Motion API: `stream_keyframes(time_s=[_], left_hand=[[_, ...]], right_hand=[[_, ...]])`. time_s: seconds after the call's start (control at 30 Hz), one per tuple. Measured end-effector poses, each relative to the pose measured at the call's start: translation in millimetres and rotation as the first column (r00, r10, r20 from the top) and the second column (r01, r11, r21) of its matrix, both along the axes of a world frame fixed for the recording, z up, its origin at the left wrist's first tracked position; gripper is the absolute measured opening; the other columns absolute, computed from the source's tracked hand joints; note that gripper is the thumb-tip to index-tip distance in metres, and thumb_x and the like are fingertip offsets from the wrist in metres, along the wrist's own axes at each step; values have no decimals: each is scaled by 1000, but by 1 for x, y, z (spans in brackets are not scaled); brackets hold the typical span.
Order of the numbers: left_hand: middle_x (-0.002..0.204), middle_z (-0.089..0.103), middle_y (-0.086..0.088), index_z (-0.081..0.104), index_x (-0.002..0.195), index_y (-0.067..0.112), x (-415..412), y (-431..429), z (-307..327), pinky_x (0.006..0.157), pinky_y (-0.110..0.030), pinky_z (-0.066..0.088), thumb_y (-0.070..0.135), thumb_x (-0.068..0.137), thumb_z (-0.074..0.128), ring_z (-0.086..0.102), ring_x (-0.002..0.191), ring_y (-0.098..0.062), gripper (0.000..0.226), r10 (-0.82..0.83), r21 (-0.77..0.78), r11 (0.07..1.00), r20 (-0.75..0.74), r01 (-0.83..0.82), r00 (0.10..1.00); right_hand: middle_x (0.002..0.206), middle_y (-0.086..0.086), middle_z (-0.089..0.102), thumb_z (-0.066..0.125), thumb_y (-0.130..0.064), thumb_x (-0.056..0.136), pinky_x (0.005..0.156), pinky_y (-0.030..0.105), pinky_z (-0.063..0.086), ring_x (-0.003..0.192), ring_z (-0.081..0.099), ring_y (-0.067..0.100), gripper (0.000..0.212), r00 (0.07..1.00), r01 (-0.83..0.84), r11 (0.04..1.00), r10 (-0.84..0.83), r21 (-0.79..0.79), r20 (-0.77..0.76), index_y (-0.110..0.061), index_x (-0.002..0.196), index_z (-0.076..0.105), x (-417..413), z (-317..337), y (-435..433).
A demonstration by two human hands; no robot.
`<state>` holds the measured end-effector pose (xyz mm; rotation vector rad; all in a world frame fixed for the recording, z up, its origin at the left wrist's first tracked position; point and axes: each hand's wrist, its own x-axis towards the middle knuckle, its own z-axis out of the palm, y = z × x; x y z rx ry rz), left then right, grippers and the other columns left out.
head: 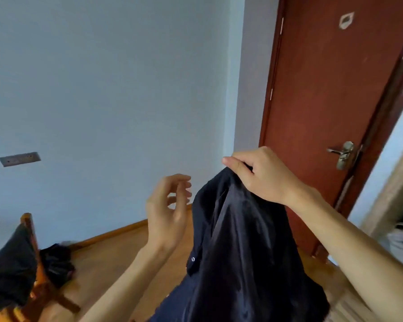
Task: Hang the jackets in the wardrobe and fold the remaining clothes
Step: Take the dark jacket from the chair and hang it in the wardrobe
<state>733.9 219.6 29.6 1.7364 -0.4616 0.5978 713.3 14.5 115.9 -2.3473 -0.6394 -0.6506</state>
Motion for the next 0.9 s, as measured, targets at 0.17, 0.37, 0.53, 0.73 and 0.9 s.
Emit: stream_keyframes(time_s=[0.17,0.37,0.53,0.73,0.9], left_hand=[[119,62,8,58,124,20,-14,-74,-27,98,-31,49,21,102,52,60,116,-16,22,-446,162,885,20,437,895],[131,58,9,56,131,20,-39,-163,-37,103,-34,47,33,99,58,56,124,-11,34,-752,310,637,50,706,657],[85,62,12,59,90,27,-86,-226,-30,72,-22,46,30,96,63,59,80,-3,8,-857,276,501,28,820,514],[71,58,6,56,78,17,-88,-278,-6,63,-19,40,22,98,60,51,66,-3,21,-865,305,488,39,818,501],[82,65,12,60,92,24,-97,-333,42,72,-16,44,18,102,52,62,79,-4,15,-838,377,543,181,751,515]], right_hand=[[48,5,26,57,-18,100,50,27,22,47,24,14,55,974,201,979,-196,-32,116,-9,53,30,-56,24,-42],[49,1,22,60,-15,98,52,24,24,47,23,10,57,874,467,884,-462,3,153,-8,51,29,-137,34,-96],[46,10,29,60,-17,98,49,27,24,43,29,20,57,770,623,782,-616,11,169,-1,51,34,-203,29,-136],[44,-2,38,64,-53,89,50,21,26,43,34,10,55,680,733,667,-725,-135,109,-16,50,48,-275,36,-186],[53,-6,47,80,-66,61,52,22,29,54,42,8,53,501,757,557,-830,-340,-244,-20,58,53,-329,34,-233]])
